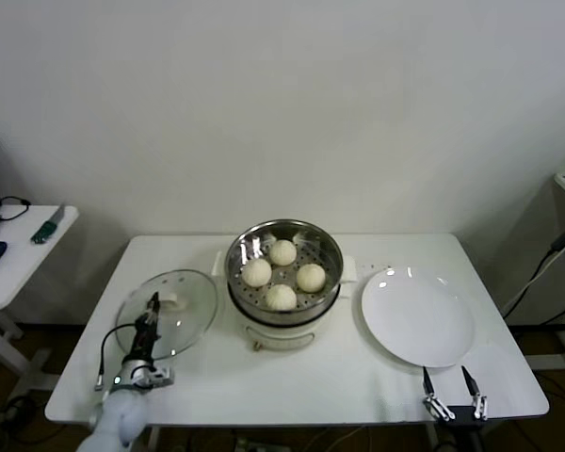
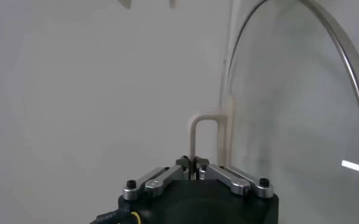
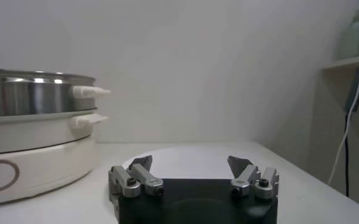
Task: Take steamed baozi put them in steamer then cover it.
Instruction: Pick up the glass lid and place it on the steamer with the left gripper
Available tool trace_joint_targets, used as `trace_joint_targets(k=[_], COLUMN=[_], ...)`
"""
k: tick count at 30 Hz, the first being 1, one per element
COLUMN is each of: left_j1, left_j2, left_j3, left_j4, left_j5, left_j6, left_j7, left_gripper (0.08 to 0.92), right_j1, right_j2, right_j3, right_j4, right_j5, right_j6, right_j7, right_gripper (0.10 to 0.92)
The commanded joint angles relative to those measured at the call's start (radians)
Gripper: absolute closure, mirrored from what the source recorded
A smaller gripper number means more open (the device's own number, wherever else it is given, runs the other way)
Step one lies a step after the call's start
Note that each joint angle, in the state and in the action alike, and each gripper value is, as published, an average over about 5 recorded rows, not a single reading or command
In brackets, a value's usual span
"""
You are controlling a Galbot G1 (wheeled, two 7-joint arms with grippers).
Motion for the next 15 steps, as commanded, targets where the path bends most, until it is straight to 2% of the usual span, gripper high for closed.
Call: trace_joint_targets(k=[1, 9, 15], left_j1=[0.022, 0.052, 0.078], left_j2=[0.043, 0.158, 0.280], left_j3=[0.005, 0.047, 0.079], left_j4=[-0.184, -0.379, -0.521], left_j5=[-0.010, -0.104, -0.224], left_j6=[0.016, 0.107, 0.329], left_j7=[0.005, 0.100, 0.308], left_gripper=[0.866, 0.866, 0.866], right_j1=[0.004, 0.003, 0.006], right_j2=[-0.002, -0.002, -0.003], right_j3=[0.005, 0.017, 0.028], right_j4=[0.008, 0.025, 0.039], right_j5=[0.000, -0.009, -0.025], right_j6=[-0.004, -0.014, -0.043], right_j7=[0.003, 0.009, 0.022], right_gripper=[0.203, 0.203, 0.203])
